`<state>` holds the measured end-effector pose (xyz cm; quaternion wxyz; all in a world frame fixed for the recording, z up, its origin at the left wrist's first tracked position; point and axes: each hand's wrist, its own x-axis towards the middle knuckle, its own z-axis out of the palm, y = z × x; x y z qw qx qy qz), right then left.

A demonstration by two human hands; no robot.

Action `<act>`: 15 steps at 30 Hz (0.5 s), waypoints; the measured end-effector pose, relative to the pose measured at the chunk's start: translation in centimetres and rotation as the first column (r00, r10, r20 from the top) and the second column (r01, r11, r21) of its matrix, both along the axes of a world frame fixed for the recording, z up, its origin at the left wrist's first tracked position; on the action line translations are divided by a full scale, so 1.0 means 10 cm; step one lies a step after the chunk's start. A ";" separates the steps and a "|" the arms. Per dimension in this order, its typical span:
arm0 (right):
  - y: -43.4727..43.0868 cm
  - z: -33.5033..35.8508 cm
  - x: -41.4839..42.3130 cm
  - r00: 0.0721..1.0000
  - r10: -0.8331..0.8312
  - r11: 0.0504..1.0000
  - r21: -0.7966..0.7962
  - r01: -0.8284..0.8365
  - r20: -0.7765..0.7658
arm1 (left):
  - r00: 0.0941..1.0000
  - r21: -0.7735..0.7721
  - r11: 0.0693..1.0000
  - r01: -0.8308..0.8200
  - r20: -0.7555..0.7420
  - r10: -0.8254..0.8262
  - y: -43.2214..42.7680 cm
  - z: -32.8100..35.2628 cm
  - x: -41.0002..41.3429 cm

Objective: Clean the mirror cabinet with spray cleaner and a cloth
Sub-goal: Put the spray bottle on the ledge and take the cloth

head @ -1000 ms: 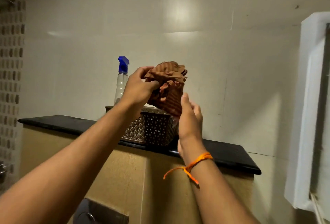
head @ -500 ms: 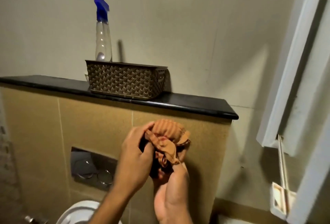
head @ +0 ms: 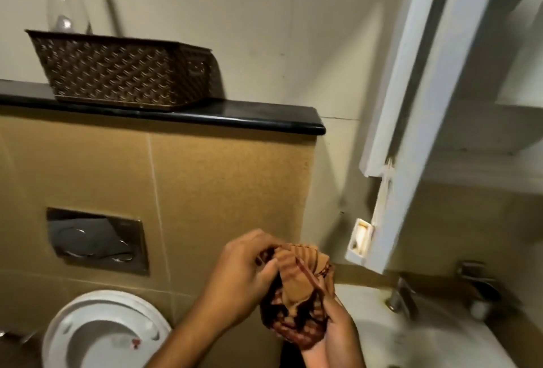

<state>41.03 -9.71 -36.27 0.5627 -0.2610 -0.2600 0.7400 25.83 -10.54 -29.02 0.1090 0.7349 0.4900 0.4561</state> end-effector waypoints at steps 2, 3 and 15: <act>-0.02 0.02 0.28 0.997 0.065 0.998 0.001 -0.065 0.051 | 0.996 -0.163 0.984 0.075 -0.028 -0.080 0.05 0.05 0.20; -0.04 0.03 0.42 0.989 0.132 0.990 0.033 -0.135 0.073 | 0.989 -0.223 0.971 0.082 -0.103 -0.107 0.06 0.06 0.32; -0.25 0.19 1.85 0.961 0.084 0.996 -0.042 -0.076 0.264 | 0.942 -0.620 0.763 0.183 -0.113 -0.317 0.55 0.20 1.72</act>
